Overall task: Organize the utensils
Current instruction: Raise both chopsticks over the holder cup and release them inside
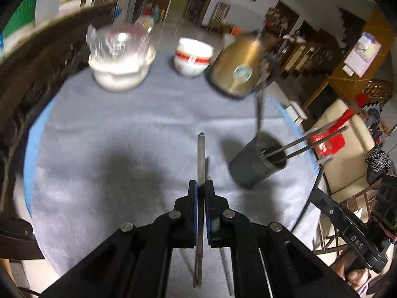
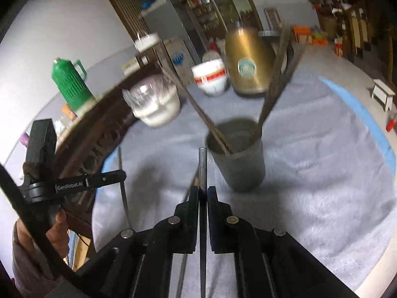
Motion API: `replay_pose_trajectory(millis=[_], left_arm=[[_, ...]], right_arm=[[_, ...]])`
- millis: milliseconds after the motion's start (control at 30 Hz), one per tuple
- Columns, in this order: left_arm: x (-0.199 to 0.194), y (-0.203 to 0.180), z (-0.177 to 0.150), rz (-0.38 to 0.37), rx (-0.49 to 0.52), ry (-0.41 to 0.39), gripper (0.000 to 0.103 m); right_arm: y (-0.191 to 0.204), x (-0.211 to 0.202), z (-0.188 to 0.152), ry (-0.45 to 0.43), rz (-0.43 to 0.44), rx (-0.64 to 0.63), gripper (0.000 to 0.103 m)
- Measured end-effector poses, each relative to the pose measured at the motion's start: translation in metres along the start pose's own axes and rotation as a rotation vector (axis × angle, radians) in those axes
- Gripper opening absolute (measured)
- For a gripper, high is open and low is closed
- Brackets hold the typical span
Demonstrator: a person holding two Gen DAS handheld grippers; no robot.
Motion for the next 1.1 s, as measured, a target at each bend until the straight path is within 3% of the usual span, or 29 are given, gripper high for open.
replay_pose_trajectory(millis=[233,733,967,1100], left_arm=[[-0.053,-0.032,0.021,-0.043,0.056,-0.119,0.005],[-0.111,-0.103,0.096,-0.069,0.118,-0.342,0.005],[-0.108,-0.12,0.114,-0.063,0.114,-0.412,0.005],[-0.088,-0.12,0.111,-0.035,0.108,-0.406,0.005]], right_arm=[[0.01,-0.046,0.03,-0.165,0.006,-0.008,0.007],[0.01,-0.105,0.109,-0.423,-0.073,0.001,0.007],[0.0,-0.114,0.136,-0.535,-0.14,0.025,0.007],[-0.008,-0.109,0.143,-0.57,-0.191,0.032,0.007]])
Point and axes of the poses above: each gripper's, at about its wrist camera, not at the fingertips, and x roughly the way its jaws point, y to its left, z to its top, the point moved 8 cm from there along x, roughly the way its jaws point, and after that the axes turned 1 degree about y, right-handed, at the moved point
